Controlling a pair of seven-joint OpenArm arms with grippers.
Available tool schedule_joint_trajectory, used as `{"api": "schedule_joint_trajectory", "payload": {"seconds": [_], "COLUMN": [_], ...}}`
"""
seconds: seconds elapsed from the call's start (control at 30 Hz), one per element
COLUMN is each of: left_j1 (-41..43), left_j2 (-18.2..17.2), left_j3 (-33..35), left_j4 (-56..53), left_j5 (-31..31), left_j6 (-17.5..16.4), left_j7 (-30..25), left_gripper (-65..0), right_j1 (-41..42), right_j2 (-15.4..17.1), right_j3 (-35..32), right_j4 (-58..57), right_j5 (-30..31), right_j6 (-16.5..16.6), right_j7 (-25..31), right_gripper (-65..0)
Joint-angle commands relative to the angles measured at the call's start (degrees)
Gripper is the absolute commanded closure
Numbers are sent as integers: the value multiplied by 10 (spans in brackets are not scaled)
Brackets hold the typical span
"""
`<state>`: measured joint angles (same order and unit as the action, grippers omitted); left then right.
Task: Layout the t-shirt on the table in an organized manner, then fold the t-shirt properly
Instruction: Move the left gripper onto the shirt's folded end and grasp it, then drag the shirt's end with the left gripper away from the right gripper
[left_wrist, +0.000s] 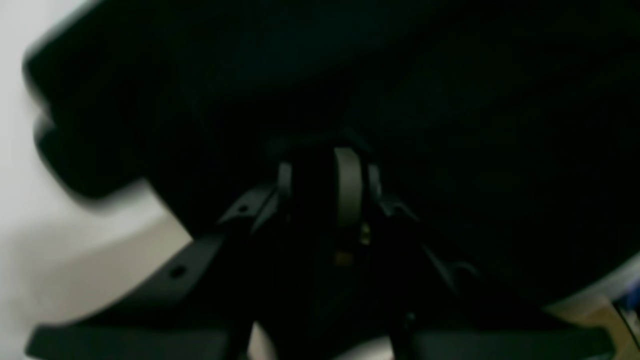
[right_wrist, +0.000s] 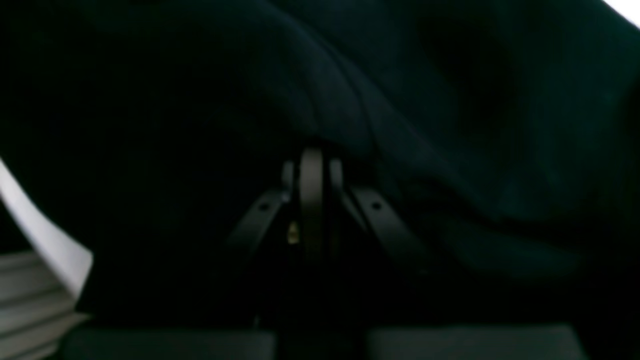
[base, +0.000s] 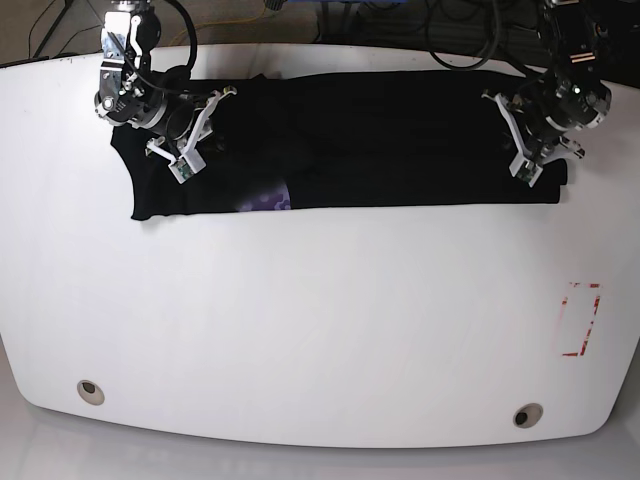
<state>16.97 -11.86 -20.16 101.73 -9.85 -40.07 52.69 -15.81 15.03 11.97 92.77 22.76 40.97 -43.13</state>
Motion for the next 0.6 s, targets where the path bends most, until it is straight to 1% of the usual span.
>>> {"api": "schedule_joint_trajectory", "payload": {"seconds": [0.0, 0.1, 0.17, 0.33, 0.4, 0.57], "left_j1": [-26, -57, -79, -123, -136, -166], "left_j2": [-8, -8, -8, -9, -15, -17], "left_j3": [3, 3, 3, 13, 22, 47], "left_j4": [-18, -50, -70, -118, -127, -152], "left_j5": [-5, -5, -5, -1, 11, 39], "left_j6": [1, 1, 1, 1, 1, 1], "left_j7": [-11, -11, -11, -11, -11, -11], "left_gripper": [-81, -82, -82, -82, -82, -82], "right_j1": [12, 30, 41, 57, 59, 58], "right_j2": [22, 42, 50, 62, 70, 74], "right_j3": [4, 4, 4, 4, 4, 4], "right_j4": [-29, -61, -76, -102, -105, -104], "right_j5": [-25, -25, -25, -25, -25, -25], "right_j6": [-10, -10, -10, -10, -10, -10], "right_j7": [-9, 6, 12, 21, 21, 21], "right_gripper": [-5, -5, -5, -5, -5, -5]}}
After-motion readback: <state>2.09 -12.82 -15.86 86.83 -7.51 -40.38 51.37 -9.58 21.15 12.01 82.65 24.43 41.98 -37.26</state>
